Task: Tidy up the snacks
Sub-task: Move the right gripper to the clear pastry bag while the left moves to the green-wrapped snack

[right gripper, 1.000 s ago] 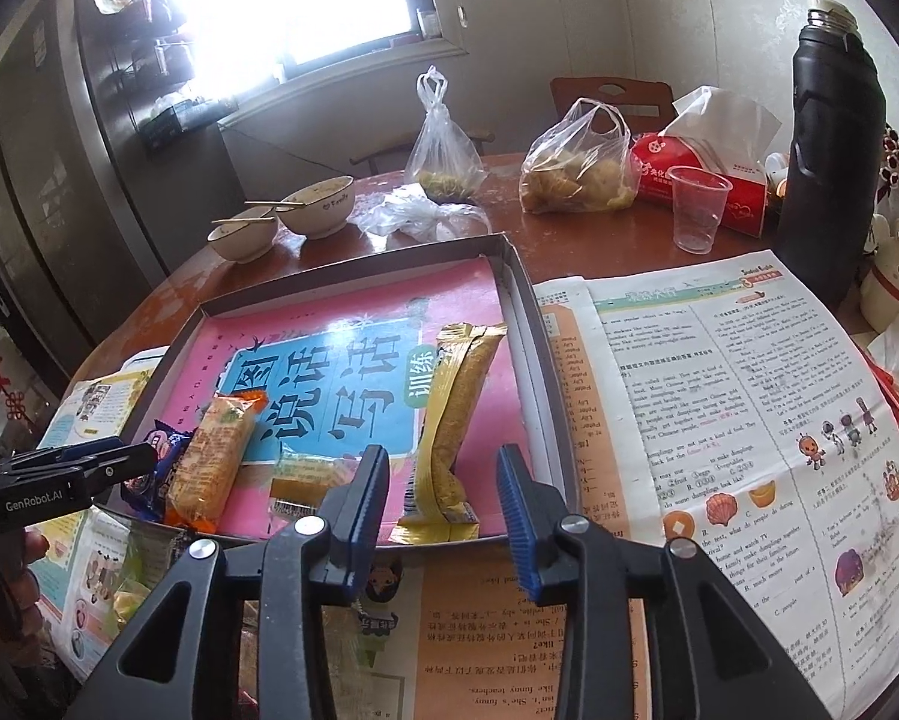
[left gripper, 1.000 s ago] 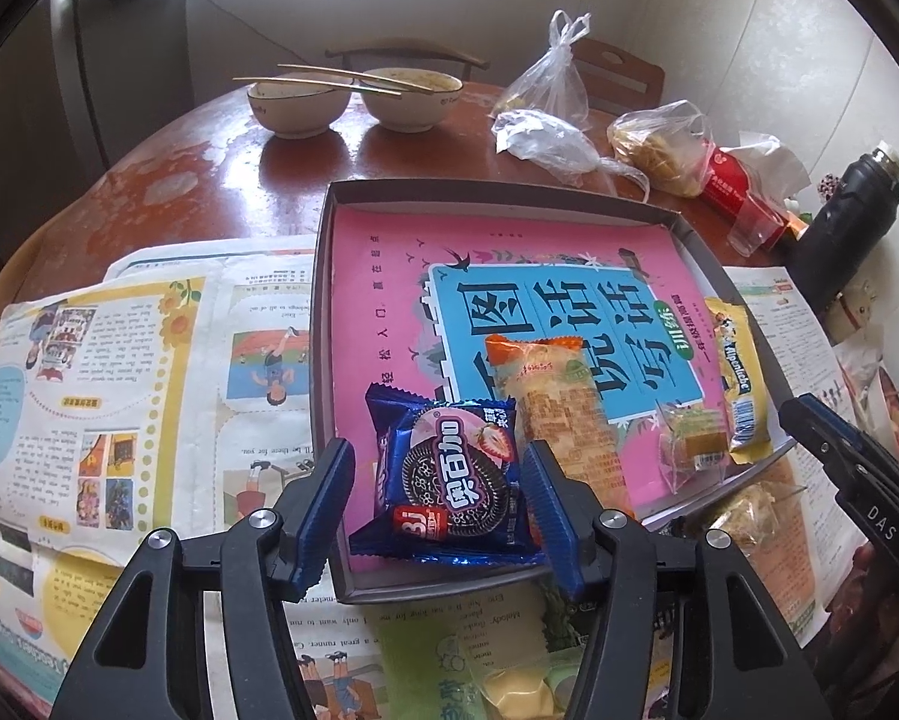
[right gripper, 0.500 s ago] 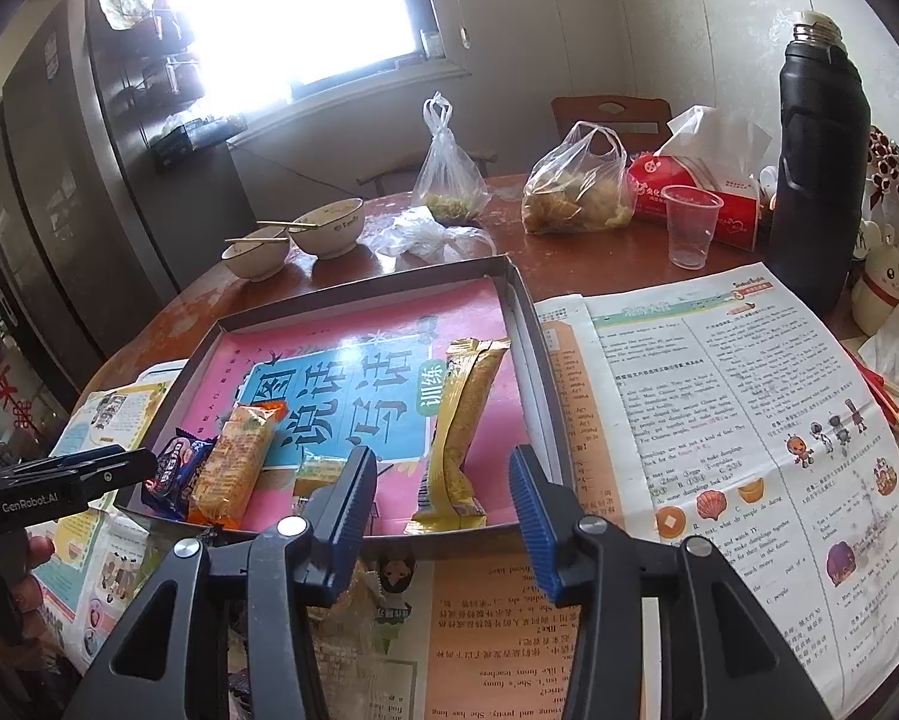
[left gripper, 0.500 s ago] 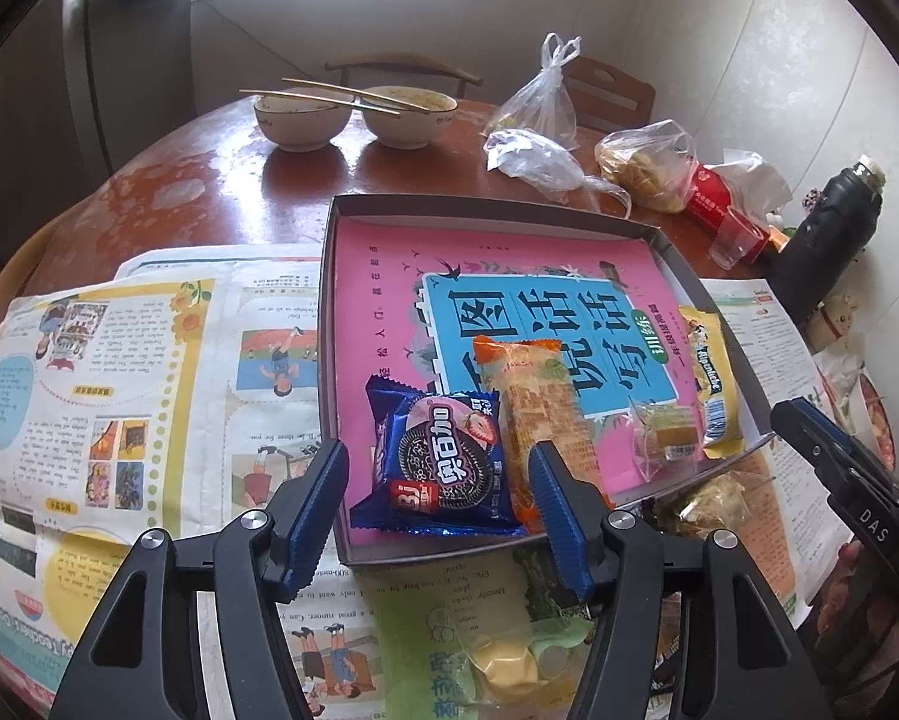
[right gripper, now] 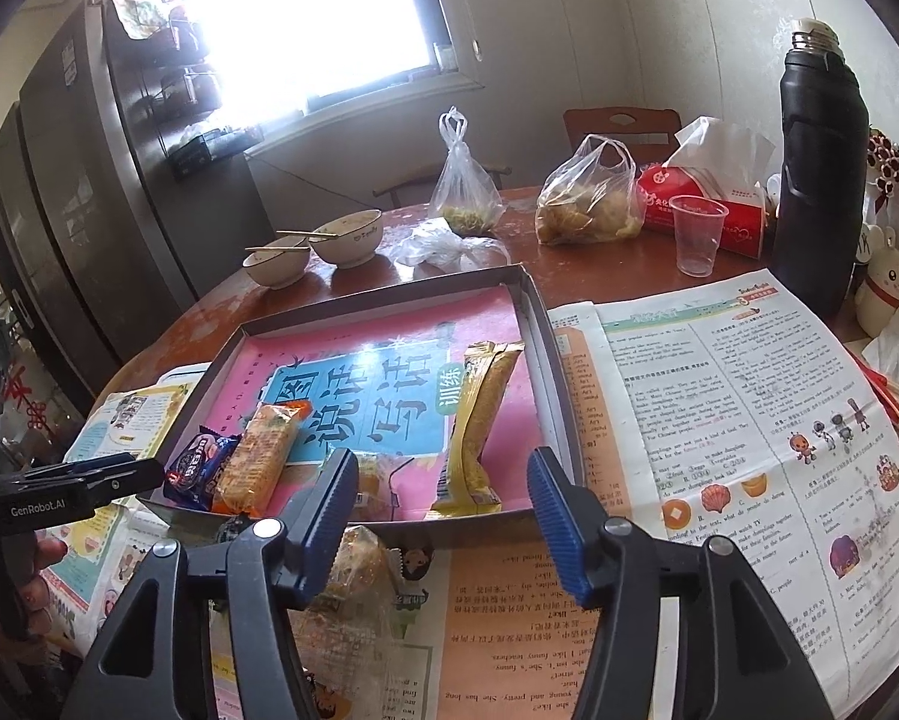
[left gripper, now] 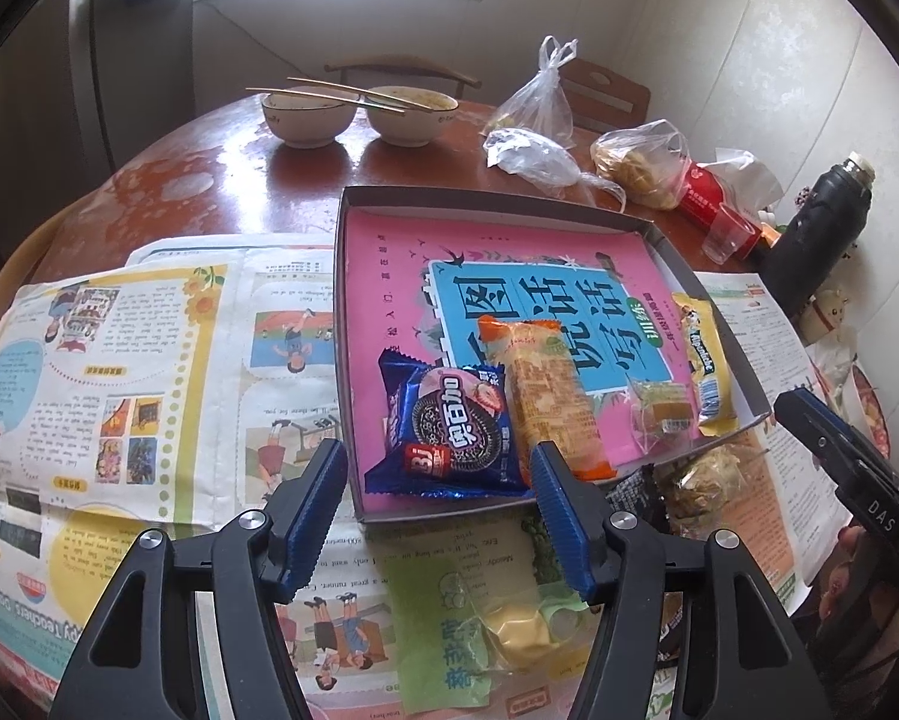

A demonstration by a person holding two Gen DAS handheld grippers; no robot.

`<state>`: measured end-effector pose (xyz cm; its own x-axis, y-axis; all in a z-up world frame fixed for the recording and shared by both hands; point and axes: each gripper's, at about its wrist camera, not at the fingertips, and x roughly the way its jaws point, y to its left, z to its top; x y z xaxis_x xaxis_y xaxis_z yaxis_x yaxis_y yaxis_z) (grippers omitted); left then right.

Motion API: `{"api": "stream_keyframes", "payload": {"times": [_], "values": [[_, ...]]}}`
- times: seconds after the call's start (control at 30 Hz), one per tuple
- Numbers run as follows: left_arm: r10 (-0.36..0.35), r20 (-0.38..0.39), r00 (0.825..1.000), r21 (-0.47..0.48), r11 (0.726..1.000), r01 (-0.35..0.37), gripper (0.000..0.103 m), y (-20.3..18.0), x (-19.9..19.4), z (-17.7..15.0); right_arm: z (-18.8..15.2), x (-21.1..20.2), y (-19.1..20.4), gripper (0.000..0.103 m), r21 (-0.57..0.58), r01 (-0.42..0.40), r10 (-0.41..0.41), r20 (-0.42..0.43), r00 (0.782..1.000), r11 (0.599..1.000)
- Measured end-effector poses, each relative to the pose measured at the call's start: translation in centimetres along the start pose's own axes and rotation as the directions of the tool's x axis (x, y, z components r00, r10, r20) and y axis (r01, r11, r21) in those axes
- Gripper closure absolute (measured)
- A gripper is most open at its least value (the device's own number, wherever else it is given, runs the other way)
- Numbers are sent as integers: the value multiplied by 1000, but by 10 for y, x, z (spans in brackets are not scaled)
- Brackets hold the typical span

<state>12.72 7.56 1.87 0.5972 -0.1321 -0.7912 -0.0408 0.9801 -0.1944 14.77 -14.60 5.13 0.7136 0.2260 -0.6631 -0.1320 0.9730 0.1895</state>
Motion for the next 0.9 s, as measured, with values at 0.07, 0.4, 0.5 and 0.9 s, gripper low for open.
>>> {"api": "stream_keyframes", "payload": {"times": [0.07, 0.4, 0.5, 0.9], "values": [[0, -2, 1000, 3, 1000, 0, 38, 0, -1, -2, -1, 0, 1, 44, -3, -2, 2, 1, 1000, 1000], [-3, -9, 1000, 15, 1000, 3, 38, -4, -4, -15, -6, -4, 3, 38, -4, -11, 11, 7, 1000, 1000], [-10, -11, 1000, 15, 1000, 11, 38, -4, -5, -20, -9, -6, 6, 37, -10, -13, 13, 4, 1000, 1000], [-16, -25, 1000, 31, 999, 17, 38, -8, -8, -33, -16, -12, 18, 30, -37, -29, 29, 0, 1000, 999]]}}
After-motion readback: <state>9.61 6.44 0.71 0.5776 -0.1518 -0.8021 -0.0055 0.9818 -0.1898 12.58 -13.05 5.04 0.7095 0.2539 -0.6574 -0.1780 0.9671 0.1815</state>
